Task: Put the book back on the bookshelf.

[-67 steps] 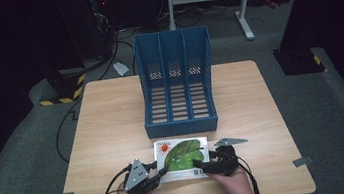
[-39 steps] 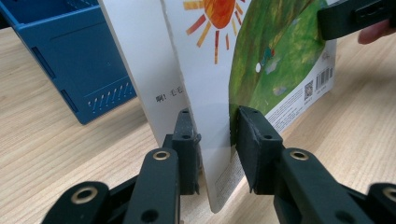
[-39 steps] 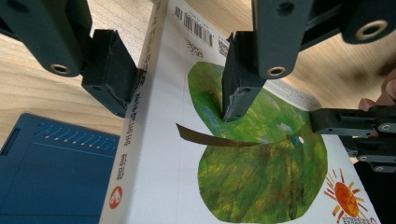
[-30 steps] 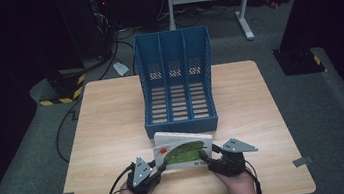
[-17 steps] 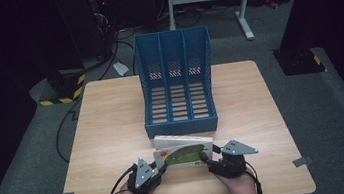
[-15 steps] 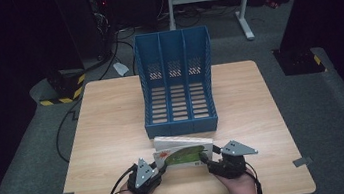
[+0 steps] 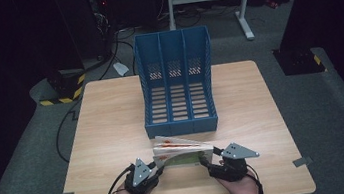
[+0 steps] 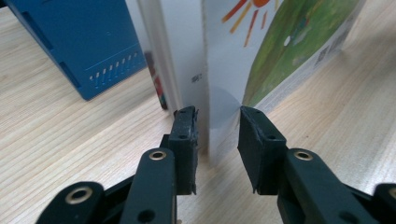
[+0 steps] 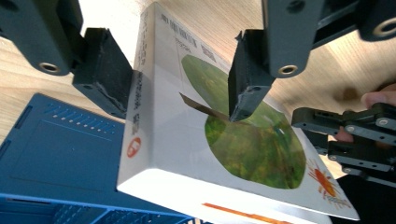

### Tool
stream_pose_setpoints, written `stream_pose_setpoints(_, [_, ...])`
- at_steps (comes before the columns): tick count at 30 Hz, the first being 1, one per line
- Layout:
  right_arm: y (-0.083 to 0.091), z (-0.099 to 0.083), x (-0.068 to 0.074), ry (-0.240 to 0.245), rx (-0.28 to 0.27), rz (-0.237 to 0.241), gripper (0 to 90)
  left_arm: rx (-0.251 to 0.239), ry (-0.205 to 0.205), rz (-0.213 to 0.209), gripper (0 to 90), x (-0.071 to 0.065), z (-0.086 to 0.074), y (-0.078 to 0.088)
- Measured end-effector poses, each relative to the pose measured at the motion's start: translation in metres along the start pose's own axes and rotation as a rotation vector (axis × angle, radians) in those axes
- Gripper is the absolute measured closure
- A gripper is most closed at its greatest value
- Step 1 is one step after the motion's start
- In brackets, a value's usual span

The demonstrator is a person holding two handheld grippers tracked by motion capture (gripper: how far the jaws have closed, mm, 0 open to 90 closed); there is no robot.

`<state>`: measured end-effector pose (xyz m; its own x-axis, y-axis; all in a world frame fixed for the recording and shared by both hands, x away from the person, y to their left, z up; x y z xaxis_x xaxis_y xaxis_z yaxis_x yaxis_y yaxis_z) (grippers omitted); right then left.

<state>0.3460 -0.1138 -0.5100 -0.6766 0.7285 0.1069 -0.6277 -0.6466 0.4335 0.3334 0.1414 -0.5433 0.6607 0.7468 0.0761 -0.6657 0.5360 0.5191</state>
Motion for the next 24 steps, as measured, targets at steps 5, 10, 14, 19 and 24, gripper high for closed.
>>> stream_pose_setpoints(5, [0.001,0.004,-0.001,0.009,-0.011,0.007,36.3,0.003,0.018,0.019,57.0,0.004,-0.003,0.003])
stream_pose_setpoints(10, [-0.004,0.012,-0.002,0.011,-0.017,0.032,29.8,0.002,0.031,0.043,50.4,0.01,-0.008,0.011])
stream_pose_setpoints(14, [-0.01,0.019,0.002,0.046,-0.016,0.051,29.3,0.004,0.054,0.071,46.9,0.018,-0.012,0.019])
stream_pose_setpoints(19, [-0.017,0.022,0.006,0.078,-0.021,0.066,31.8,-0.001,0.098,0.117,44.9,0.033,-0.018,0.03])
stream_pose_setpoints(24, [-0.018,0.026,0.009,0.114,-0.032,0.071,37.4,0.018,0.162,0.172,42.8,0.053,-0.026,0.037])
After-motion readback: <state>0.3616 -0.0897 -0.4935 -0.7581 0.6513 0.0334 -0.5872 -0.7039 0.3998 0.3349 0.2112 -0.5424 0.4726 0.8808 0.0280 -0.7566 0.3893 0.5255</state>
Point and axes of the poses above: each handheld gripper's, and its own axes: y roughly backward along the jaws, z roughly out of its top, x roughly to its left, the point moved 5 cm from there along -y, roughly forward along the jaws, and after that the axes turned 1 degree about y, right-handed, at the moved point
